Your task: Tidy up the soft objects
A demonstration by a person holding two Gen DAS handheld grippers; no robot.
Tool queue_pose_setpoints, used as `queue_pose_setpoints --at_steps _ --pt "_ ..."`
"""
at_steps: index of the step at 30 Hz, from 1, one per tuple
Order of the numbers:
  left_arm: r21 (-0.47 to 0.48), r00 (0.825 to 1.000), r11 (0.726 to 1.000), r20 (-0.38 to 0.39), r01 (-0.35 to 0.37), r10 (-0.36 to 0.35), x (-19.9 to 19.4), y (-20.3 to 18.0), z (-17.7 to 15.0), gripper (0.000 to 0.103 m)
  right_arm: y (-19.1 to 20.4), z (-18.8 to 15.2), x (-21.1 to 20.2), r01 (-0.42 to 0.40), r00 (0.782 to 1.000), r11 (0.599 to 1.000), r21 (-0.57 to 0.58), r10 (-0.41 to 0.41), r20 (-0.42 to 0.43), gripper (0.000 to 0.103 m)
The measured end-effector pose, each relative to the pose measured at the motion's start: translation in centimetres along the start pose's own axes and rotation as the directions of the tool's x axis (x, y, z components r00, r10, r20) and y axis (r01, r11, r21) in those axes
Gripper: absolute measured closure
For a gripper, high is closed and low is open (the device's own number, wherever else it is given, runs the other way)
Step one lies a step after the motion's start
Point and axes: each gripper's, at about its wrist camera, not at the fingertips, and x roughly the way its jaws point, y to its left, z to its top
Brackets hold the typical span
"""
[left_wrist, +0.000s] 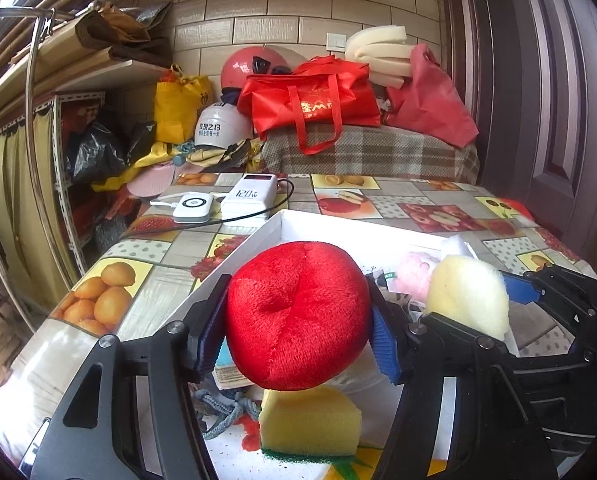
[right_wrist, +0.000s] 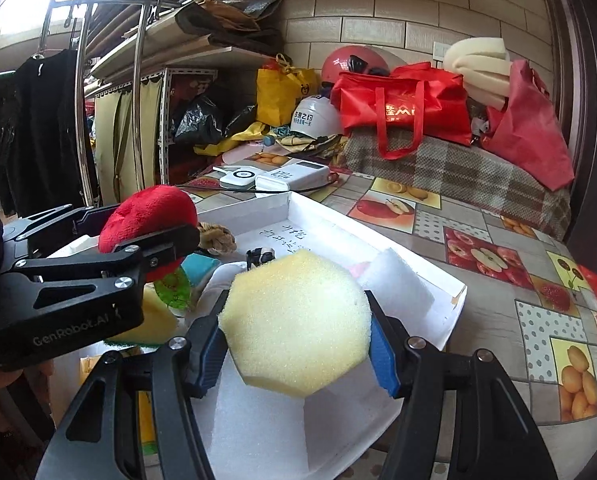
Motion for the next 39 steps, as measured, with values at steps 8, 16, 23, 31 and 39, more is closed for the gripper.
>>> queue_pose_setpoints --at_steps 8,16,23,31,39 --pt "-0.008 1.0 1.0 0.011 -0.01 0.01 -0.2 0.1 0.0 0.037 -0.6 0.0 -0.1 -0.003 1.0 1.0 0.026 0.003 0.01 0.035" --pt "-0.016 0.988 0.997 0.134 -0.073 0.074 -2.5 0.0 -0.1 0.0 -0.1 -0.1 -0.7 0.031 0.999 0.999 0.006 -0.031 0.043 0.0" --pt "-0.024 0.989 0.997 0.131 -0.071 0.074 -2.4 0.0 0.0 0.0 -0.7 0.0 -0.9 0.039 0.998 0.999 0.031 -0.041 0.056 0.0" --pt "-0.024 0.988 0.997 0.137 -0.068 0.071 -2.6 0.2 -0.1 0.0 -0.9 -0.1 -1.3 0.047 0.996 0.998 0.048 -0.05 0.074 0.0" --pt "-0.028 0.991 0.998 0.123 -0.051 0.054 -2.9 0.0 -0.3 0.0 -1.2 -0.5 -2.3 0.078 0.991 0.995 0.065 -0.084 0.103 0.0"
